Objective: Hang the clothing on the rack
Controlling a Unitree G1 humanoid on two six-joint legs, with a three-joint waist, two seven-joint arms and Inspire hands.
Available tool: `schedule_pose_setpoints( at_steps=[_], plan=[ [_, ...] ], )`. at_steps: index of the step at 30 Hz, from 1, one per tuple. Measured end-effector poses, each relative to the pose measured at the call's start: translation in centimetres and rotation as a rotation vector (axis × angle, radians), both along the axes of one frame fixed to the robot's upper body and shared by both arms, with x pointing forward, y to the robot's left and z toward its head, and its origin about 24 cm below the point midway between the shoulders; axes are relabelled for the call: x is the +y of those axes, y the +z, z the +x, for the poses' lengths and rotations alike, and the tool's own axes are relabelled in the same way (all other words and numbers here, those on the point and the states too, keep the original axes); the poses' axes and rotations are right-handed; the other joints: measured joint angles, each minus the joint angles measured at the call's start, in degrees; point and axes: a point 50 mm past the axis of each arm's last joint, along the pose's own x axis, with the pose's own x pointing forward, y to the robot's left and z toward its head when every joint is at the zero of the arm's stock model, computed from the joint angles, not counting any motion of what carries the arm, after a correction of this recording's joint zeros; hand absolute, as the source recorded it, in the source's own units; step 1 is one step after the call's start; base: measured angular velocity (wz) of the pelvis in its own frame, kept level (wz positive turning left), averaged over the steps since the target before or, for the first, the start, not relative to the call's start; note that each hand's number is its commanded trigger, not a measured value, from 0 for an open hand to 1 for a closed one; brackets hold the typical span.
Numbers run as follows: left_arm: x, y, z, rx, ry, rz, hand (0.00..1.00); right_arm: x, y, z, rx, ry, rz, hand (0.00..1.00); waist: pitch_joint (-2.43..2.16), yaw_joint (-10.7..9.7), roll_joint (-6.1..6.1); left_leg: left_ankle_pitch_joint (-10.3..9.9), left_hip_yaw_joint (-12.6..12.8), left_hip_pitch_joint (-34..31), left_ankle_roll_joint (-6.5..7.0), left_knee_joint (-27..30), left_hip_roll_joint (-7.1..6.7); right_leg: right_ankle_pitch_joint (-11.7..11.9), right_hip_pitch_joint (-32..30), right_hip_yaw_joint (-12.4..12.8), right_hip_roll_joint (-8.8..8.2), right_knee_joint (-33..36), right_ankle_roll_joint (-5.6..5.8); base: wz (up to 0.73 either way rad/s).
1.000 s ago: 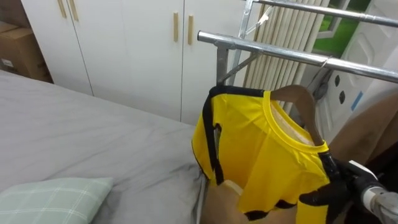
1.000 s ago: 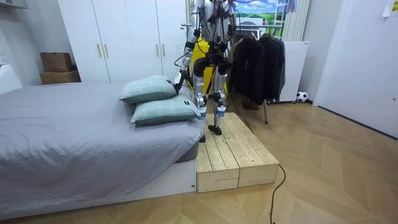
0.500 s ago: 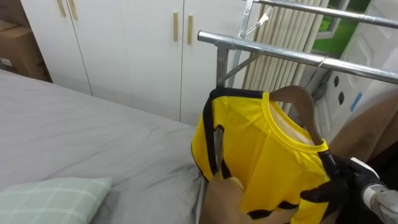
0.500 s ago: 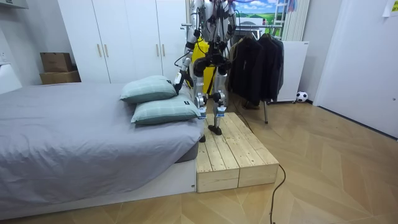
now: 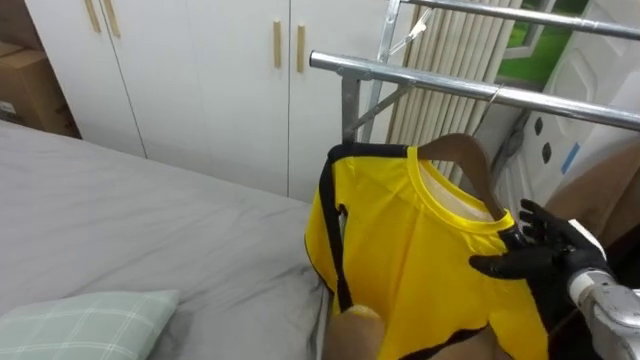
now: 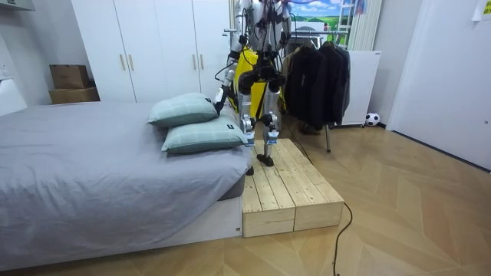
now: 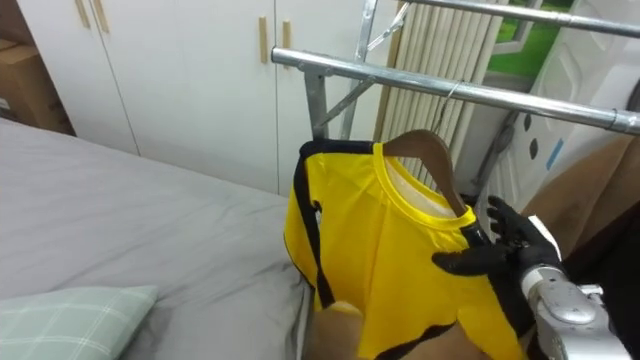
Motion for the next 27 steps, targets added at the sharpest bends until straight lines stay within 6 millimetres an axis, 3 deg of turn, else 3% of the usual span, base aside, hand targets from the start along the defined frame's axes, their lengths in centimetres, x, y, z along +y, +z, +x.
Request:
schedule_pose_setpoints(
  at_steps=[3,11,27],
  plan=[
    [-0.3,-0.1,-0.5,0.009,0.005,-0.005,0.00,-0.4,-0.4,-0.5,-0.016,-0.081,0.095,0.00,-0.17,-0.19,0.68,0.00,0.11,0.18,0.00,0.00,-0.02,0.00,0.11,0.20,0.00,0.04,0.00,-0.04],
    [-0.7,-0.2,-0.7,0.012,0.021,-0.019,0.00,-1.0,-0.6,-0.9,-0.080,-0.237,0.288,0.00,0.03,-1.66,1.86,0.00,-0.09,0.02,0.01,0.07,-0.03,-0.08,0.00,0.21,0.04,0.05,0.04,0.00],
    [-0.8,-0.2,-1.3,0.037,0.053,-0.032,0.00,-1.9,-0.7,-1.4,-0.099,-0.303,0.326,0.00,-0.21,-3.18,2.22,0.00,-0.05,-0.08,0.00,0.08,-0.11,-0.20,-0.23,0.56,0.04,0.14,0.07,-0.01]
  ],
)
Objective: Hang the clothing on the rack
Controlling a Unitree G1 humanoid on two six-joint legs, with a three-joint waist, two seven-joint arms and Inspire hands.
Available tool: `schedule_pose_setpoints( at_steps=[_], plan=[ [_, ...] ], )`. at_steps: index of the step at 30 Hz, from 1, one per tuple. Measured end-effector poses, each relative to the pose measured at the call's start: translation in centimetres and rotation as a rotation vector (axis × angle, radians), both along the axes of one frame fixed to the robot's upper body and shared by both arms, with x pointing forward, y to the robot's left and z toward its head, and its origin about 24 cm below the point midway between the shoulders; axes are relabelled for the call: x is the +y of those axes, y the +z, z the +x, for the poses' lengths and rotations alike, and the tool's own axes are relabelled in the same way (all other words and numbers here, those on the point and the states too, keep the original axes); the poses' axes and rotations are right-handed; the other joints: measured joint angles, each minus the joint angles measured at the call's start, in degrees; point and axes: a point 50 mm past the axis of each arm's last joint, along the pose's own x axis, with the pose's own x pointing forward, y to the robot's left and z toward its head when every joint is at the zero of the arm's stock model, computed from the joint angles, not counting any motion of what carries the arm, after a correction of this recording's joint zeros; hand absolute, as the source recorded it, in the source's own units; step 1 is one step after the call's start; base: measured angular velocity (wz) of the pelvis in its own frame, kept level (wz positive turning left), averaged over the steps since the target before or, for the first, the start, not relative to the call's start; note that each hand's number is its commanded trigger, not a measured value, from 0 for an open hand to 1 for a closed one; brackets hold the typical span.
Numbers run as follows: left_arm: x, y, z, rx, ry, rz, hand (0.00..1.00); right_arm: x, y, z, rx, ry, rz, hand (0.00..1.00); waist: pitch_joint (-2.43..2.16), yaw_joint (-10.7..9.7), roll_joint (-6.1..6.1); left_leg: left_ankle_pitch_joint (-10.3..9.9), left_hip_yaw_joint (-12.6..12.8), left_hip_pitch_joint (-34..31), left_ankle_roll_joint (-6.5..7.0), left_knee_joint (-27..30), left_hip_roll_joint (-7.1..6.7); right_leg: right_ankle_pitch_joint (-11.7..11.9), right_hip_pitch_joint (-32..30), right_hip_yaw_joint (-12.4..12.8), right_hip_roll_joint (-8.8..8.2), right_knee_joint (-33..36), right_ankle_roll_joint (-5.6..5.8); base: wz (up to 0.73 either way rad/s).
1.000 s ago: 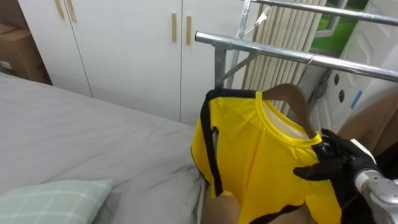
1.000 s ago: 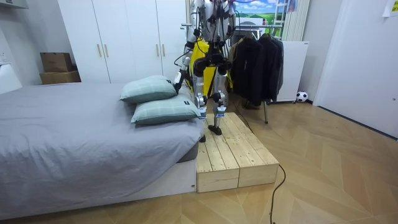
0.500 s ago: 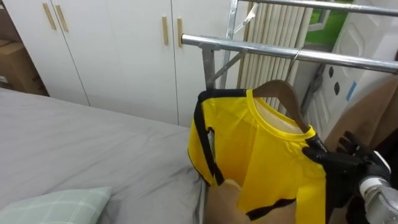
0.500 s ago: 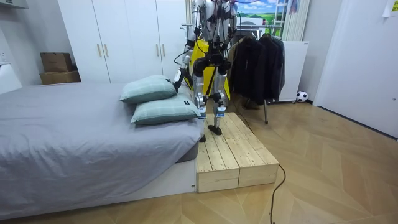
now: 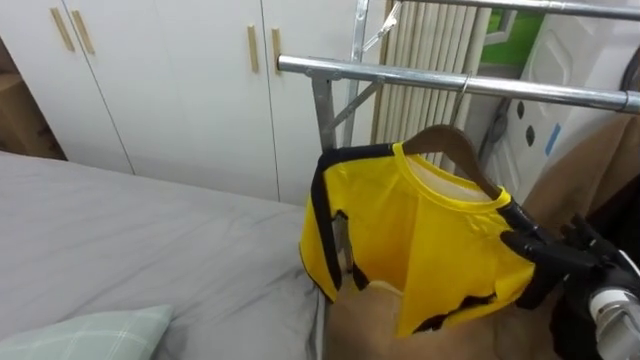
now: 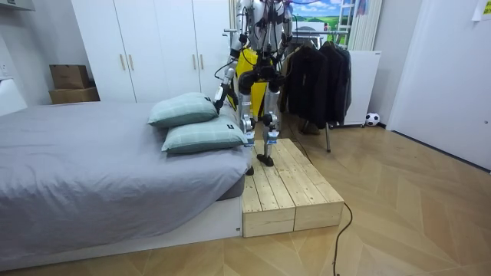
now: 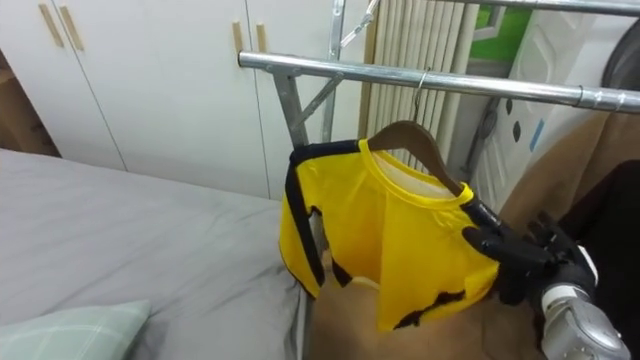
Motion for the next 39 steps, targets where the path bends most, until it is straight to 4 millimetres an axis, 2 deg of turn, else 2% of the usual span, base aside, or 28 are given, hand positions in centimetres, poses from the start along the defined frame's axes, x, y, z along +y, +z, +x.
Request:
schedule_pose_setpoints(
  at_steps=[9,16,24,28,39],
  plan=[
    [0.0,0.0,-0.3,0.005,0.011,-0.004,0.00,-0.2,-0.3,-0.4,0.005,-0.001,0.004,0.00,-0.04,-0.65,-0.06,0.00,0.16,0.07,0.00,-0.02,0.00,-0.02,0.03,0.03,0.00,0.00,0.00,0.00],
    [-0.1,0.0,-0.6,0.011,0.014,-0.012,0.00,-0.6,-2.0,-2.4,0.065,-0.002,0.009,0.00,-0.02,-1.04,-0.11,0.00,0.96,-0.07,0.00,-0.04,-0.07,-0.30,-0.33,0.66,0.03,0.16,0.24,-0.03],
    [0.0,0.1,-0.7,0.015,0.027,-0.013,0.00,-0.7,-2.2,-2.7,0.072,-0.002,0.009,0.00,-0.04,-1.65,-0.32,0.00,1.47,-0.14,0.00,-0.09,-0.01,-0.14,-0.46,0.63,0.03,0.12,0.06,-0.02],
    [0.0,0.1,-0.9,0.018,0.036,-0.011,0.00,-0.7,-2.3,-2.8,0.084,0.005,-0.010,0.00,-0.02,-2.59,-0.27,0.00,1.43,-0.18,0.00,-0.08,-0.01,-0.14,-0.44,0.86,0.08,0.03,0.06,0.00],
    [-0.1,0.1,-1.4,0.031,0.055,-0.015,0.00,-1.7,-6.1,-8.9,0.301,0.061,-0.139,0.00,0.11,-3.33,-0.51,0.00,1.67,-0.07,0.00,-0.08,-0.10,-0.33,-0.49,2.45,0.34,0.19,0.27,-0.04]
  ],
)
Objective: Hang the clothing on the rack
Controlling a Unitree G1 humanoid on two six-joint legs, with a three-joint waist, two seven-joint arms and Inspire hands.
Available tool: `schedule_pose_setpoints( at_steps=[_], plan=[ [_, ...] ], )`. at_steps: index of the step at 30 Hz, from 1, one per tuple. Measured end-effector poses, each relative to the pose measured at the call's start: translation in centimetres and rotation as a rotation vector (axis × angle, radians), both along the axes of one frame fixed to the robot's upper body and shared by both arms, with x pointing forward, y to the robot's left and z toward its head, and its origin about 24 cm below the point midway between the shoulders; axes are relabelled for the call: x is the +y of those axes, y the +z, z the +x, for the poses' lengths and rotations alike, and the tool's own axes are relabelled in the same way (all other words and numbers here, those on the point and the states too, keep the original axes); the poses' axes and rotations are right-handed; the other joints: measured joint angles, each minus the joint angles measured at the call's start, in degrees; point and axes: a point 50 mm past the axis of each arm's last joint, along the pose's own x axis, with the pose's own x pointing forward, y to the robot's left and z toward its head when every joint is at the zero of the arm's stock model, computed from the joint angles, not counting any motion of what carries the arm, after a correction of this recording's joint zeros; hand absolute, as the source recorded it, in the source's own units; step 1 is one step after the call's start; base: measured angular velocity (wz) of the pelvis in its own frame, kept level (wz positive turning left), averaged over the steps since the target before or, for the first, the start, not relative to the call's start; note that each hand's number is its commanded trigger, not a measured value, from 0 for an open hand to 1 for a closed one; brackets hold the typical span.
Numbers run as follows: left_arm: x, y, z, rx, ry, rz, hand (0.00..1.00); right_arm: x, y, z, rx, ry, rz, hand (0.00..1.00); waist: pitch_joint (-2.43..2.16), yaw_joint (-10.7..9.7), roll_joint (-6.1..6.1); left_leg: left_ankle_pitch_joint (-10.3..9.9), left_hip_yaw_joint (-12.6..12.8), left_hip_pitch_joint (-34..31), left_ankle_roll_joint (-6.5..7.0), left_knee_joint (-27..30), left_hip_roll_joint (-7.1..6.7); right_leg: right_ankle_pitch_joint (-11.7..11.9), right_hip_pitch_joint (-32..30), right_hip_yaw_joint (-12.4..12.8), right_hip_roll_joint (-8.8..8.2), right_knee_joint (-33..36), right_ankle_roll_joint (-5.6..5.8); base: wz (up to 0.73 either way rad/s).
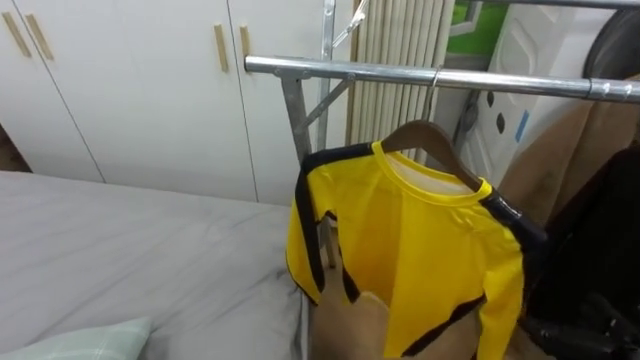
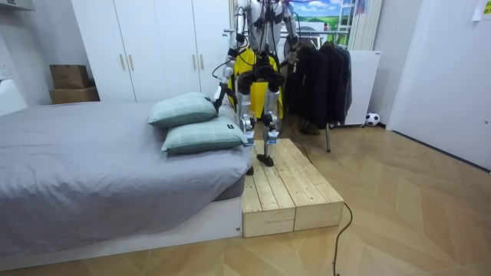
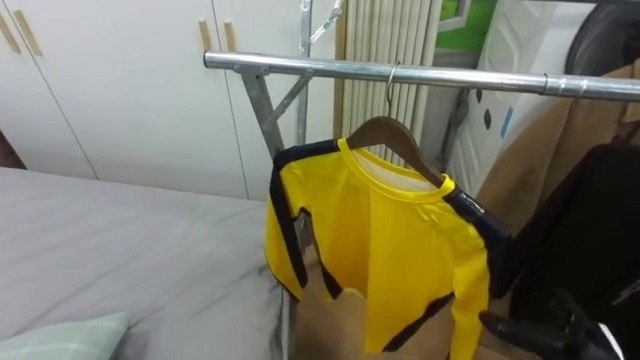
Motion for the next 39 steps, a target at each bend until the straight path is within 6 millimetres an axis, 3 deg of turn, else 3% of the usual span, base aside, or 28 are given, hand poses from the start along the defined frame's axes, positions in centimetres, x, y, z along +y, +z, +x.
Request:
schedule_pose_setpoints(
  at_steps=[16,21,26,34,39],
  plan=[
    [-0.3,0.0,-1.0,-0.035,0.183,-0.038,0.00,2.3,-4.3,-6.9,0.175,0.032,0.100,0.00,0.11,-0.97,-0.21,-0.05,2.82,0.15,0.08,-0.01,0.07,0.43,-0.75,3.64,0.70,0.01,0.35,-0.12],
    [-0.4,-0.1,-0.8,-0.038,0.180,-0.037,0.00,4.1,-6.1,-9.2,0.233,0.020,0.162,0.00,0.52,-1.04,0.32,-0.05,2.90,0.10,0.08,-0.07,0.14,0.47,-0.77,3.41,0.69,-0.04,0.35,0.02],
    [-0.5,-0.3,-0.2,-0.043,0.188,-0.037,0.00,5.8,-7.8,-11.4,0.332,0.030,0.228,0.00,0.50,-1.04,0.66,-0.18,2.87,-0.54,0.30,-0.07,0.14,0.56,-1.49,3.45,0.74,-0.02,0.56,0.00],
    [-0.8,-0.6,0.7,-0.042,0.166,-0.039,0.00,6.9,-8.8,-13.6,0.411,0.075,0.279,0.00,0.89,-1.07,1.41,-0.43,3.21,-1.12,0.73,-0.07,0.15,1.06,-2.04,3.49,0.74,-0.23,0.96,0.00],
    [-1.1,-0.7,1.0,-0.049,0.169,-0.051,0.00,7.6,-9.3,-14.7,0.447,0.079,0.321,0.00,0.79,-1.07,1.85,-0.65,3.21,-1.48,1.06,-0.09,0.14,1.30,-2.45,3.44,0.75,-0.19,1.29,0.00]
  ],
)
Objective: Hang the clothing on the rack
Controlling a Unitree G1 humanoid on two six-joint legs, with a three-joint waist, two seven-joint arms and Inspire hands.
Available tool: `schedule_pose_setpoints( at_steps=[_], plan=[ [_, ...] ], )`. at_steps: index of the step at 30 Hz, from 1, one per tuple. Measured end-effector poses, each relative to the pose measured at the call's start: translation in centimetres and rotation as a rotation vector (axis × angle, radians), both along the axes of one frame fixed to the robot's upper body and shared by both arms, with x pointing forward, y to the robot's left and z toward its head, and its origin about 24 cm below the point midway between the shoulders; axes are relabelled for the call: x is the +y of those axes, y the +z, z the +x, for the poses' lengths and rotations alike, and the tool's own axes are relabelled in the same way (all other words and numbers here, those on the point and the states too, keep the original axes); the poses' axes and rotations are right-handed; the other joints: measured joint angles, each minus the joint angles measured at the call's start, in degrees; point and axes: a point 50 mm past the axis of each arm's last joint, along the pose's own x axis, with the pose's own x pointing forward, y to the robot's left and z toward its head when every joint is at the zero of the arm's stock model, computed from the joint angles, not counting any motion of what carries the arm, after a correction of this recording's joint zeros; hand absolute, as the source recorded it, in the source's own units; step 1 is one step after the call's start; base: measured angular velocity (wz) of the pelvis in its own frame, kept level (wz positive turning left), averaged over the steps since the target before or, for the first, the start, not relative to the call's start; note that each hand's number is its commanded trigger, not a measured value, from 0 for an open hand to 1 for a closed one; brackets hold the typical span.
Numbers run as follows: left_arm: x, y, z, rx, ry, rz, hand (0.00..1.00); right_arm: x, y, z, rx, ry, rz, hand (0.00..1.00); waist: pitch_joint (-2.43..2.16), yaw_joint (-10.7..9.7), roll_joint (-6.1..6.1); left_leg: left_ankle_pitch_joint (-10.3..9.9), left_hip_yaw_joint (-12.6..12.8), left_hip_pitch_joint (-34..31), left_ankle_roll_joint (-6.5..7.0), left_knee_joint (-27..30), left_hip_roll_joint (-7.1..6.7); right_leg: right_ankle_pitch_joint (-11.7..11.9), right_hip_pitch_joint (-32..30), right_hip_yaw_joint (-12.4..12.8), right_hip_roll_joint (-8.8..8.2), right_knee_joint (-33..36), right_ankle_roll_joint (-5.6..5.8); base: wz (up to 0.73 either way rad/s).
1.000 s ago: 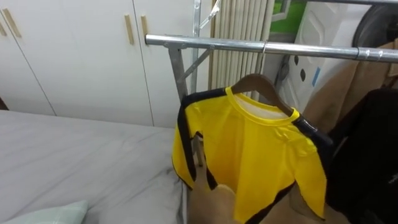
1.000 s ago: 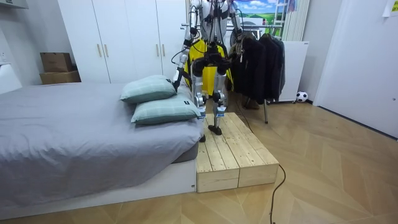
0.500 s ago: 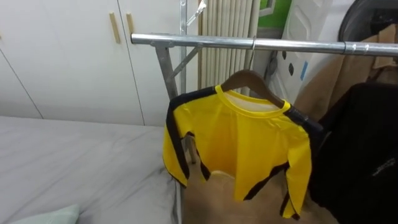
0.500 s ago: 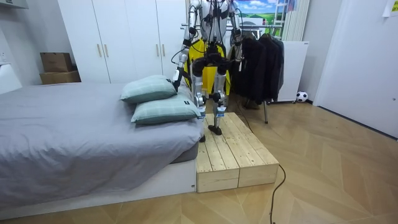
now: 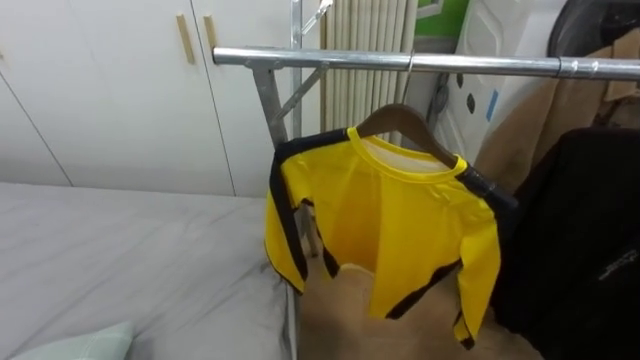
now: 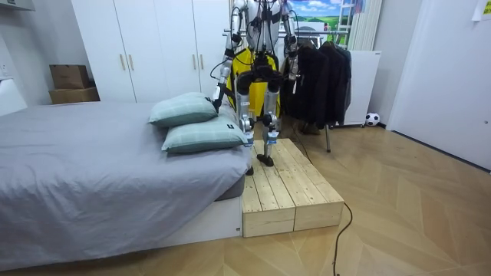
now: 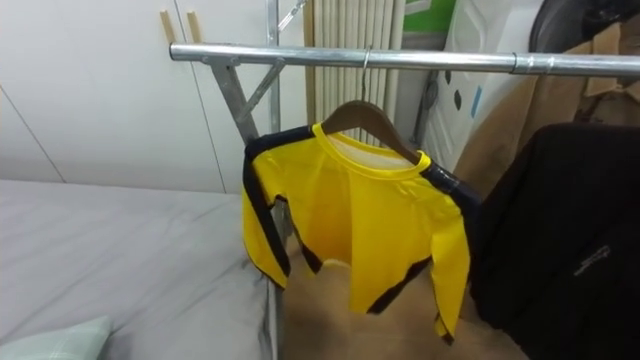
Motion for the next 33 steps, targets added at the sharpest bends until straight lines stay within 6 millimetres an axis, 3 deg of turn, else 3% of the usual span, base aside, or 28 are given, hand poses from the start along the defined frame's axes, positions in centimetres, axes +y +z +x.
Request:
schedule_pose_setpoints(
  at_steps=[5,11,24,33],
  plan=[
    [-0.4,-0.2,0.4,-0.005,0.030,-0.011,0.00,0.5,-0.3,-1.3,0.043,-0.001,0.020,0.00,-0.35,-0.11,0.33,-0.26,0.00,-0.13,0.35,-0.57,0.01,0.38,-0.47,-0.21,0.03,0.17,0.35,0.00],
    [-1.0,-0.4,-0.1,-0.010,0.109,-0.052,0.00,0.5,-0.5,-2.1,0.070,-0.016,0.030,0.00,-0.36,-0.85,0.99,-0.31,1.28,-0.09,0.43,-1.10,0.18,1.05,-0.97,-0.40,-0.03,0.17,0.34,-0.10],
    [-1.2,-0.4,-0.2,0.003,0.066,-0.088,0.00,0.7,-0.5,-1.1,0.058,0.007,0.037,0.00,-0.37,-1.42,1.01,-0.32,1.29,-0.15,0.44,-1.16,0.10,1.00,-1.17,-0.31,-0.07,0.11,0.42,0.00],
    [-1.3,-0.5,0.4,0.005,0.064,-0.021,0.00,1.6,-0.7,-0.2,0.064,0.051,0.043,0.00,-0.24,-1.41,0.04,-0.32,1.08,-0.22,0.44,-1.15,0.11,1.01,-1.23,-0.43,-0.05,0.15,0.40,0.00]
  ],
)
